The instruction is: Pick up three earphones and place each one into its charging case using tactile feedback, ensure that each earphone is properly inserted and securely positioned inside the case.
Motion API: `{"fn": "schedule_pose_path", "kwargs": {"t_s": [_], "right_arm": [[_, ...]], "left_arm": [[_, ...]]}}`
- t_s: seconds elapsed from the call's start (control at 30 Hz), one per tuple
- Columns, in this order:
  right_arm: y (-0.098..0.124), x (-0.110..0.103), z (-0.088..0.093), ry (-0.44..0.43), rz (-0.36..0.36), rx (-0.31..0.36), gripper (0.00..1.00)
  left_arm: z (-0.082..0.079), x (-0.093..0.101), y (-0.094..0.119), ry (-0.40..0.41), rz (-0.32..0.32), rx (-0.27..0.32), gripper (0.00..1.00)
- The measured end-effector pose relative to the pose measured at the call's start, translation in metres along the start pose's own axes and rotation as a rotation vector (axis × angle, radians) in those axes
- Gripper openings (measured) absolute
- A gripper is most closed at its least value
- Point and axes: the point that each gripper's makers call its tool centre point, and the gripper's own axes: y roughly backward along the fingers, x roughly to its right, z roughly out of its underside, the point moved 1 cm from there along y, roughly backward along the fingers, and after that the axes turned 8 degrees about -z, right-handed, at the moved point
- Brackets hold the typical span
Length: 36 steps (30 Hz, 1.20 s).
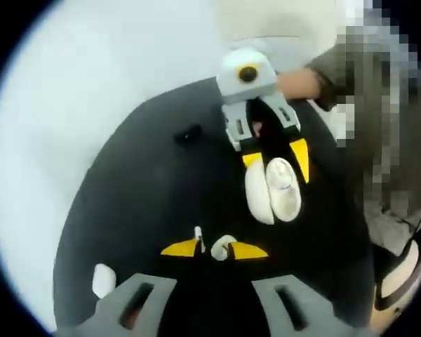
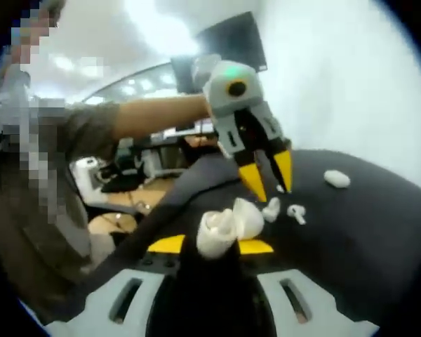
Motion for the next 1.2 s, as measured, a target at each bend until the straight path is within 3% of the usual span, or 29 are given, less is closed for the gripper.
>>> {"fn": "schedule_pose_path", "kwargs": {"t_s": [0.17,0.23,0.33,0.5,0.63,0.73,0.83,0.97,1.03,1.2], "right_arm": [[-0.001,0.004,0.005,0.010,0.018,-0.026,0.28],[-0.001,0.005,0.007,0.020,0.022,-0.033,0.28],[-0.001,0.004,0.007,0.016,0.022,-0.028,0.28],[-0.001,0.006,0.006,0.015,0.016,-0.021,0.29],[-0.001,0.005,0.003,-0.003,-0.001,0.000,0.30],[-0.001,0.005,0.005,-0.015,-0.004,-0.003,0.31],[-0.001,0.005,0.007,-0.022,-0.009,-0.008,0.32],[-0.002,0.007,0.011,-0.019,-0.001,-0.034,0.32],[-0.004,0.008,0.014,-0.011,0.000,-0.047,0.32],[-0.004,0.010,0.016,-0.017,-0.001,-0.042,0.31]], "left_arm": [[0.008,0.003,-0.002,-0.007,-0.011,-0.013,0.13],[0.004,0.005,-0.003,0.006,-0.005,0.008,0.12],[0.000,0.003,-0.002,0.032,-0.001,0.043,0.11],[0.006,0.005,-0.006,0.029,0.001,0.022,0.11],[0.005,0.008,-0.009,0.043,-0.005,0.044,0.03],[0.005,0.009,-0.009,0.050,-0.025,0.051,0.03],[0.007,0.010,-0.004,0.149,-0.032,0.056,0.02],[0.007,0.006,0.012,0.248,-0.101,0.078,0.02],[0.000,0.004,0.025,0.324,-0.165,0.121,0.02],[-0.003,0.019,0.040,0.470,-0.207,0.155,0.02]]}}
